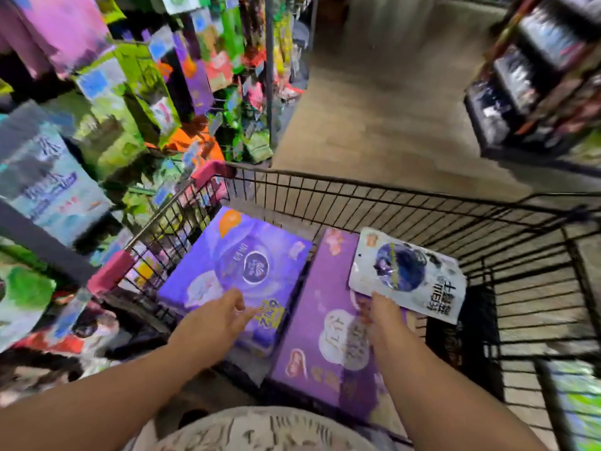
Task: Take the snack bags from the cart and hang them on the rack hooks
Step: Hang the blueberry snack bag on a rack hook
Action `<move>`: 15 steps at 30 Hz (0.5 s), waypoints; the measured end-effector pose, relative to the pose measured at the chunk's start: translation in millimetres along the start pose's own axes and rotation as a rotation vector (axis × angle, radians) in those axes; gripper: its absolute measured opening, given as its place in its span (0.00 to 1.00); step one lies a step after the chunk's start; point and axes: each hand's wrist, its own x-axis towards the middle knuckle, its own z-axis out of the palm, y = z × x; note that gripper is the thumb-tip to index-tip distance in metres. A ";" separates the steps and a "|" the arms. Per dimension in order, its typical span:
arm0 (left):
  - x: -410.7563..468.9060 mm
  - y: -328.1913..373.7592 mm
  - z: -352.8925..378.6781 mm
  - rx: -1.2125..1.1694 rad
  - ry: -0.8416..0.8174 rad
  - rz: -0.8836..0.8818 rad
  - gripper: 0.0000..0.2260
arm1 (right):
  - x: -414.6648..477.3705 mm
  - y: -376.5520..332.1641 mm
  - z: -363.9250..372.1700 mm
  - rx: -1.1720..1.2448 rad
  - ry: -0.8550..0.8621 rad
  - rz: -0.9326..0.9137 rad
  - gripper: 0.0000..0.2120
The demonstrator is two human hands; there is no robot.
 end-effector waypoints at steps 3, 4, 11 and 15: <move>-0.2 4.5 -1.2 0.011 0.010 -0.008 0.13 | 10.1 4.7 -7.5 0.320 0.058 0.067 0.10; -0.4 5.5 -1.5 0.011 0.011 -0.006 0.13 | 14.4 3.5 -10.2 0.421 0.067 0.082 0.11; -3.0 -0.3 2.3 0.018 0.016 -0.002 0.15 | 32.7 -8.7 -32.0 0.555 0.046 0.022 0.08; -2.4 -2.8 3.1 0.006 0.017 0.005 0.15 | 40.4 -11.9 -43.6 0.532 0.084 0.029 0.11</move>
